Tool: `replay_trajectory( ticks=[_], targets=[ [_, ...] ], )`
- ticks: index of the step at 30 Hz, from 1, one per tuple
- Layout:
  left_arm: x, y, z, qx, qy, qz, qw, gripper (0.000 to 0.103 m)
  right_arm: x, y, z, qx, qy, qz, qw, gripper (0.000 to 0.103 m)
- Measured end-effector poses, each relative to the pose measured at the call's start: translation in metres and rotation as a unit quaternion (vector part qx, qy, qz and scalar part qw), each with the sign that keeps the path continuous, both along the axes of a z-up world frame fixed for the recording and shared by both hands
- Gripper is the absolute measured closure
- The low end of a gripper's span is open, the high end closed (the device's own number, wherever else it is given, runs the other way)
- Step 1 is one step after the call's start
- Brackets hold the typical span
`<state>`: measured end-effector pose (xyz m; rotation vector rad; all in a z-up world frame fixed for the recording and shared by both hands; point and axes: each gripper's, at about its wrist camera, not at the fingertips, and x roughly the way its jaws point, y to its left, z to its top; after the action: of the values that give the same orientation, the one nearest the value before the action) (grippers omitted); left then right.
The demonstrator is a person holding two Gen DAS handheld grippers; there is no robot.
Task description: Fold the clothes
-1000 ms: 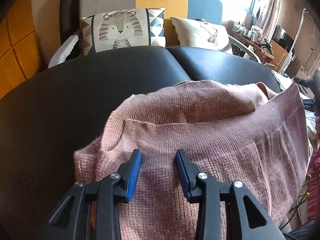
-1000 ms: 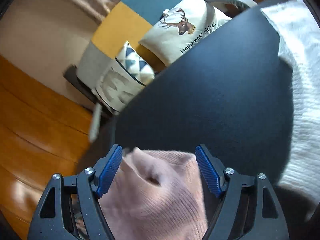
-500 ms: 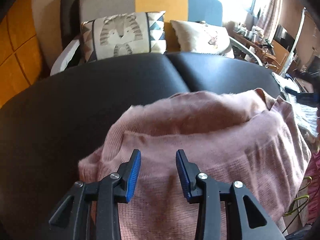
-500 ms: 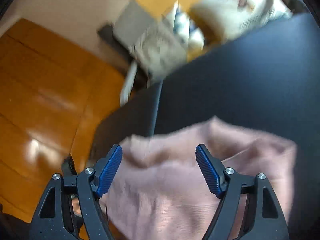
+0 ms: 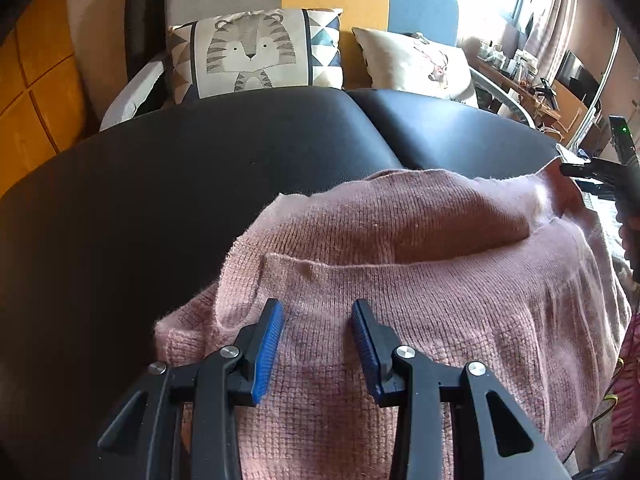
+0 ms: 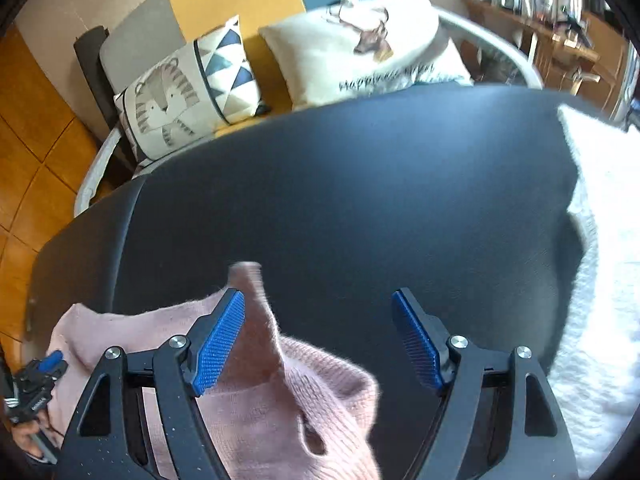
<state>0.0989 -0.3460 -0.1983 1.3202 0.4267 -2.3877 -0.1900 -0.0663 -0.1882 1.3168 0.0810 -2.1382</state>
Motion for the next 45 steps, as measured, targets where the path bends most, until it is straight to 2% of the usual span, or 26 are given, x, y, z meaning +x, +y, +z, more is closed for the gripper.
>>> replay_trajectory(
  ticks=[2, 4, 7, 9, 10, 14, 16, 17, 18, 20, 24, 28, 31, 34, 37, 40, 43, 45],
  targets=[
    [0.002, -0.001, 0.006, -0.004, 0.004, 0.005, 1.0000, 0.065, 0.018, 0.000, 0.008, -0.032, 0.009, 0.029, 0.999, 0.024],
    [0.005, -0.003, 0.019, -0.006, 0.018, 0.013, 0.9997, 0.065, 0.039, 0.000, 0.016, -0.033, 0.032, 0.060, 0.997, 0.024],
    [0.009, -0.003, 0.039, -0.004, 0.048, 0.018, 0.9987, 0.065, 0.073, -0.006, 0.021, -0.024, 0.062, 0.094, 0.993, 0.024],
    [0.004, 0.003, 0.047, -0.005, 0.060, 0.005, 0.9982, 0.065, 0.089, -0.009, 0.017, 0.000, 0.082, 0.108, 0.991, 0.024],
    [-0.001, 0.007, 0.047, -0.008, 0.059, -0.006, 0.9982, 0.065, 0.091, -0.015, 0.012, 0.013, 0.094, 0.111, 0.989, 0.024],
    [-0.024, 0.017, 0.028, -0.019, 0.035, -0.034, 0.9986, 0.065, 0.075, -0.025, -0.013, 0.053, 0.075, 0.103, 0.990, 0.024],
    [-0.037, 0.010, 0.008, -0.019, 0.002, -0.023, 0.9995, 0.065, 0.057, -0.028, -0.033, 0.088, 0.054, 0.083, 0.991, 0.024],
    [-0.040, 0.004, -0.004, -0.015, -0.015, -0.013, 0.9997, 0.065, 0.050, -0.027, -0.042, 0.088, 0.040, 0.078, 0.992, 0.023],
    [-0.038, -0.001, -0.008, -0.008, -0.006, -0.008, 0.9999, 0.065, 0.043, -0.027, -0.050, 0.085, 0.030, 0.073, 0.993, 0.019],
    [-0.035, -0.010, -0.012, 0.007, 0.012, -0.001, 0.9999, 0.065, 0.043, -0.023, -0.051, 0.072, 0.039, 0.073, 0.994, 0.017],
    [-0.029, -0.014, -0.008, 0.011, 0.009, 0.002, 0.9999, 0.065, 0.045, -0.023, -0.043, 0.076, 0.041, 0.067, 0.994, 0.018],
    [-0.010, -0.019, 0.010, 0.008, 0.024, 0.026, 0.9993, 0.065, 0.058, -0.015, -0.006, 0.020, 0.069, 0.036, 0.997, 0.018],
    [0.007, -0.024, 0.028, 0.005, 0.041, 0.047, 0.9980, 0.065, 0.075, -0.022, 0.019, 0.002, 0.094, 0.025, 0.995, 0.017],
    [0.017, -0.025, 0.046, 0.000, 0.058, 0.052, 0.9969, 0.065, 0.096, -0.058, 0.034, -0.017, 0.088, 0.055, 0.995, 0.017],
    [0.024, -0.023, 0.054, -0.009, 0.062, 0.043, 0.9971, 0.065, 0.119, -0.098, 0.044, -0.024, 0.104, 0.087, 0.990, 0.017],
    [0.032, -0.019, 0.051, -0.009, 0.053, 0.035, 0.9979, 0.065, 0.138, -0.134, 0.036, -0.021, 0.088, 0.106, 0.990, 0.017],
    [0.041, -0.018, 0.043, -0.006, 0.046, 0.035, 0.9983, 0.065, 0.150, -0.170, 0.018, 0.016, 0.087, 0.125, 0.988, 0.017],
    [0.050, -0.019, 0.037, 0.002, 0.045, 0.039, 0.9982, 0.065, 0.154, -0.186, 0.000, 0.047, 0.068, 0.133, 0.988, 0.017]
  ],
)
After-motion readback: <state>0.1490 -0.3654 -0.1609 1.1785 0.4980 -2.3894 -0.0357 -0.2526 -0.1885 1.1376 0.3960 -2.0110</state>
